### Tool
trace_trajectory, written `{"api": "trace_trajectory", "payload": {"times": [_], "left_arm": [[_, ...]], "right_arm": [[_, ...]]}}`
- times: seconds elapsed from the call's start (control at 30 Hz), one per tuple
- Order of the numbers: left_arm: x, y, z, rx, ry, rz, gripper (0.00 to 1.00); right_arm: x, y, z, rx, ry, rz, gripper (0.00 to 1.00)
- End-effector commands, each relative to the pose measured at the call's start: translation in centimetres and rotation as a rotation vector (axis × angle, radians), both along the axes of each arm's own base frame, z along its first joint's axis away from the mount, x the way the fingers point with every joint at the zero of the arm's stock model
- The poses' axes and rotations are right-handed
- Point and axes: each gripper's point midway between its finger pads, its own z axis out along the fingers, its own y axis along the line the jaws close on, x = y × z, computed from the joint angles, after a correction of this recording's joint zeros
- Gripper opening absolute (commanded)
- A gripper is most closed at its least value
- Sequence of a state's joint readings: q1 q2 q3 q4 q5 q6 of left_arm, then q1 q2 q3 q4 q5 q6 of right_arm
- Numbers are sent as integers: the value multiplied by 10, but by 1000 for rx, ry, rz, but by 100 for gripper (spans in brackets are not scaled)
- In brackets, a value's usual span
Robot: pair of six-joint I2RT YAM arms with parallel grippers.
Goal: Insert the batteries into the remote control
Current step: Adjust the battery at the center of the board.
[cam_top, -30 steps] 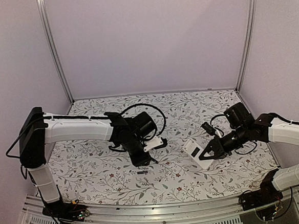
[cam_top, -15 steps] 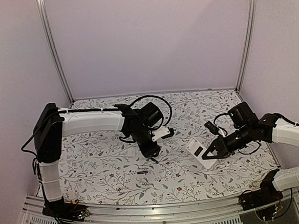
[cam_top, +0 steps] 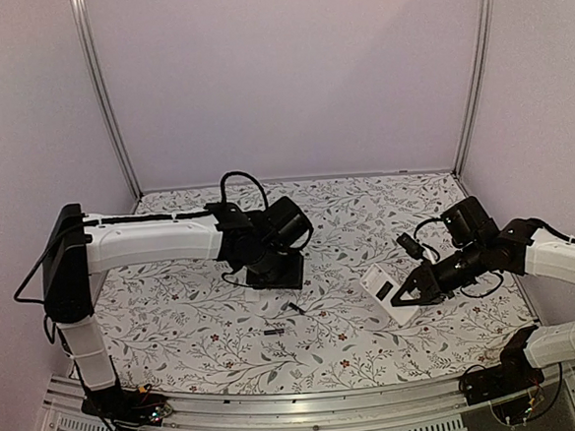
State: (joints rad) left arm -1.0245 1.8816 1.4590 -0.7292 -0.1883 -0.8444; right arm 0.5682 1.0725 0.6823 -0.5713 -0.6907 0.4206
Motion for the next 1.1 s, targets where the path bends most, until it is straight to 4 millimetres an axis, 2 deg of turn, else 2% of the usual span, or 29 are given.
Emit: {"api": "trace_trajectory", "payload": {"times": [0.0, 0.23, 0.47, 1.07], "left_arm": [[-3, 9, -18, 7, 60, 314, 56], [-1, 11, -39, 93, 89, 415, 55], [-3, 12, -52, 128, 120, 456, 48], [-2, -10, -65, 104, 165, 445, 40]], "right_arm": [[-1, -3, 4, 4, -26, 5, 0], [-2, -4, 3, 0, -27, 16, 0], [-3, -3, 3, 1, -27, 23, 0], [-4, -3, 1, -1, -23, 30, 0]]}}
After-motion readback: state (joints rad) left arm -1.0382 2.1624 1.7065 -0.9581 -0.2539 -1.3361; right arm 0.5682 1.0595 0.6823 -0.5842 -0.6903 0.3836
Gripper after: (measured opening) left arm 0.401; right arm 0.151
